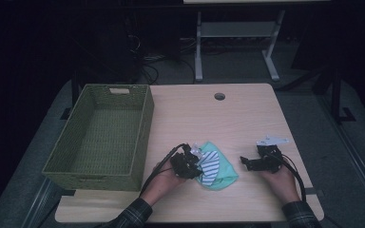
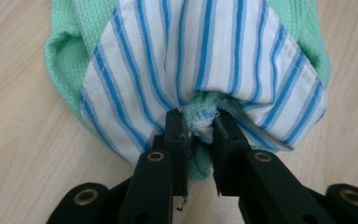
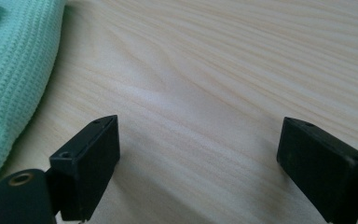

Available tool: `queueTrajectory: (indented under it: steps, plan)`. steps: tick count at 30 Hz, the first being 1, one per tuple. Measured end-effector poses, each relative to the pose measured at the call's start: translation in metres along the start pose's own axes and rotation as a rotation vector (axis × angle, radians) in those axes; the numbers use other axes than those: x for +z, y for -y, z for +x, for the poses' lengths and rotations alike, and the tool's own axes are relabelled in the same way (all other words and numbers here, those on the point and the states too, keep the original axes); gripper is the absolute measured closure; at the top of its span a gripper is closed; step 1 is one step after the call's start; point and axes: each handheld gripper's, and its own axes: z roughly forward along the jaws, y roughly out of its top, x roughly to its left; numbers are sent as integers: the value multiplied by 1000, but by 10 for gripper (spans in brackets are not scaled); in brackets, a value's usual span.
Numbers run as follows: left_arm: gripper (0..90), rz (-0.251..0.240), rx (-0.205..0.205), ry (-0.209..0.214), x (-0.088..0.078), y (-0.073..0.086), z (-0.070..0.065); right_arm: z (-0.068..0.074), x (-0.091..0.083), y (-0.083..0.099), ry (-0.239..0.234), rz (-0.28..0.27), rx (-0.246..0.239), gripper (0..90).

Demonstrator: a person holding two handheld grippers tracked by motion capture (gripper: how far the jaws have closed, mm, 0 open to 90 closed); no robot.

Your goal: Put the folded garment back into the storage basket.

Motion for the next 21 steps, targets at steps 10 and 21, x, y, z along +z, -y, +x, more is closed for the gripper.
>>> queueTrajectory:
  steps: [10,21]
  plan:
    - [777,-42,-18,33,-21,-3,0,0,0,0,-1,3,6,125]
    - [777,-91,-43,55,-47,-9,5,0,0,0,0,1,7,123]
